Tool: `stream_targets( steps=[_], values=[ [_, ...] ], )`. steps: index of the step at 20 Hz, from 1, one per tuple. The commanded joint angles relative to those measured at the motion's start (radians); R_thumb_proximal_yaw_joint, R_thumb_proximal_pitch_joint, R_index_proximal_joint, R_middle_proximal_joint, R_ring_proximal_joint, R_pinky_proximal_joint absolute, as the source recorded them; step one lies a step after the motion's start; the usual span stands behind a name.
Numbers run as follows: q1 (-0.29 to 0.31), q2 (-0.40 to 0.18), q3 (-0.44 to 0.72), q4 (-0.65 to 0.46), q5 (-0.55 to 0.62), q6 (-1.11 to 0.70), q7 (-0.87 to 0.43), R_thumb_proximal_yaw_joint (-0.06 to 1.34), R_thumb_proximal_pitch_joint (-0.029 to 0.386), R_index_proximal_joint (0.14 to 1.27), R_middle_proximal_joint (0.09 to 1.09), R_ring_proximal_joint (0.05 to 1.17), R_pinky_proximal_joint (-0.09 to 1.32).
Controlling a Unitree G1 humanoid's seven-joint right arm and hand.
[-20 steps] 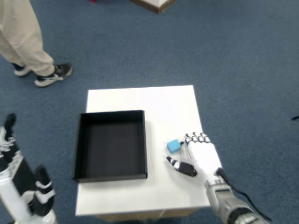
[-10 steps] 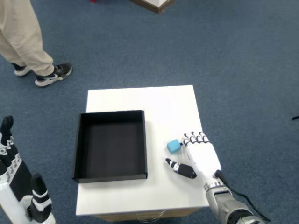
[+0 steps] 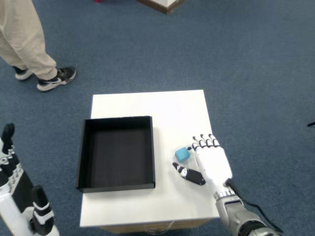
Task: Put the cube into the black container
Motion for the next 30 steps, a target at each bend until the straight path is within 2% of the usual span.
stream_targets(
  steps=[1, 14, 19, 30],
  values=[
    [-0.036, -0.006, -0.008, -0.052, 0.03, -0.005, -0.071, 0.36, 0.013, 0.62, 0.26, 0.19, 0.07],
    [-0.04, -0.008, -0.001, -0.048, 0.055, -0.018, -0.076, 0.41, 0.028, 0.69, 0.29, 0.2, 0.07],
    [-0.031, -0.007, -0.002, -0.013, 0.053, -0.014, -0.052, 0.41, 0.031, 0.71, 0.3, 0.2, 0.08],
    [-0.024, -0.004, -0.001, -0.009, 0.05, 0.001, -0.004, 0.36, 0.027, 0.72, 0.31, 0.21, 0.09]
  ],
)
